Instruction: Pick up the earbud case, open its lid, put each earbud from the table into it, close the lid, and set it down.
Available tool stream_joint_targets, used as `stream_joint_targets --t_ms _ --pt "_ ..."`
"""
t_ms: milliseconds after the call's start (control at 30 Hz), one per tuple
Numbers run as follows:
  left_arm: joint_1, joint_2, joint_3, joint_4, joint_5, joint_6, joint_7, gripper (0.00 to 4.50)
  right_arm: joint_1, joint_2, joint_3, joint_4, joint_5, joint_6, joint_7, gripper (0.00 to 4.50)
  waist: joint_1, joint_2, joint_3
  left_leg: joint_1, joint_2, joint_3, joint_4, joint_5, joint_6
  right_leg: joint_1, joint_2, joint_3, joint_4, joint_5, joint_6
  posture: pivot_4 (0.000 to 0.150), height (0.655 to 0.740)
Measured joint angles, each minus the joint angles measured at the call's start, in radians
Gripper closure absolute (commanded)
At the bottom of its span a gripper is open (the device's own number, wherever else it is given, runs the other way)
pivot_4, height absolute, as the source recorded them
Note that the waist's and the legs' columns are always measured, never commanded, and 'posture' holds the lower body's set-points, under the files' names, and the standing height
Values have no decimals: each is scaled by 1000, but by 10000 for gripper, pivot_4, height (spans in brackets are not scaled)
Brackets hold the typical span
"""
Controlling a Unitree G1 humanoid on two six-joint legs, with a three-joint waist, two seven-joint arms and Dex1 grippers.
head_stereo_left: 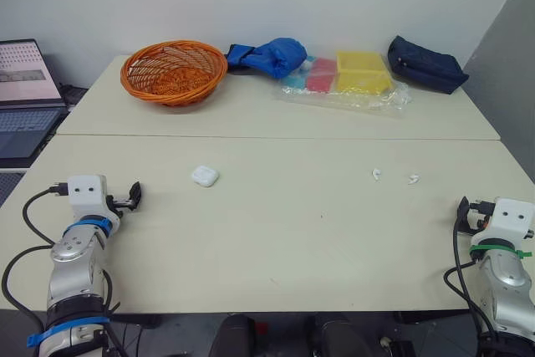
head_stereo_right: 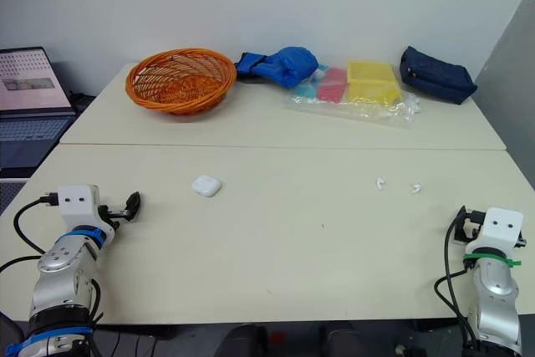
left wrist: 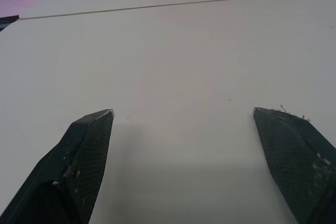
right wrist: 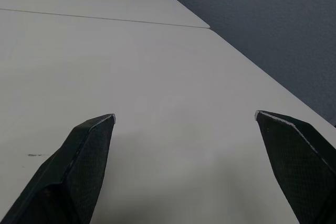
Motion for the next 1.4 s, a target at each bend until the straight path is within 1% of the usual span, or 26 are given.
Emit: stream_joint_targets --t_ms 433,633,767,867,967,1033,1100,1167,1200,1233,1300,1400 --pt "15 0 2 -13 -33 0 -43 585 0 -9 -3 0 1 2 0 0 -1 0 0 -1 0 0 -2 0 0 -1 0 0 -1 0 0 1500 7400" --pt "50 10 2 -68 -60 23 -69 585 -1 -9 -2 -6 2 3 2 0 -1 0 0 -1 0 0 -4 0 0 -1 0 0 -2 0 0 1500 7400" --pt "74 47 9 -137 -89 52 -109 585 -1 -16 -1 -26 3 6 12 0 -2 0 0 -1 0 0 -5 0 0 -1 0 0 -3 0 0 1500 7400" --pt "77 78 23 -204 -132 105 -146 585 -7 -42 14 -54 4 11 52 0 -2 0 0 -1 0 0 -5 0 0 -1 0 0 -3 0 0 1500 7400" --pt "80 102 28 -285 -172 147 -195 585 -38 -56 42 -97 40 38 116 0 -2 0 1 0 0 0 -5 0 0 -1 0 0 -3 0 0 1500 7400" --pt "83 127 7 -356 -190 186 -244 585 -87 -89 97 -142 104 94 228 0 -5 1 2 0 0 1 -5 0 0 -2 0 1 -3 0 0 1500 7400" --pt "79 130 -19 -432 -227 224 -297 585 -145 -102 146 -208 174 150 320 0 -6 1 2 0 0 0 -5 0 0 -1 1 0 -3 0 0 1500 7400" --pt "79 131 -44 -491 -262 260 -345 585 -189 -115 193 -265 222 203 387 0 -3 0 2 -1 1 -1 -5 0 0 -1 4 0 -3 0 0 1500 7400" --pt "79 137 -67 -511 -266 277 -365 585 -198 -151 239 -290 243 239 447 0 -3 1 2 -1 1 -1 -6 0 0 -1 6 0 -3 -1 0 1500 7400" --pt "80 145 -93 -520 -263 291 -380 585 -210 -180 287 -313 278 286 519 0 -3 0 2 -1 0 -1 -7 0 0 -1 7 0 -4 -1 0 1500 7400" --pt "76 151 -140 -520 -247 312 -395 585 -239 -198 363 -346 339 355 627 0 -2 0 2 -2 1 -2 -8 0 0 -2 8 0 -4 -2 -1 1500 7400" --pt "55 150 -215 -489 -210 322 -415 585 -299 -244 461 -390 384 412 757 0 -2 0 3 -3 0 -3 -8 0 0 -2 8 -1 -4 -2 -1 1500 7400"
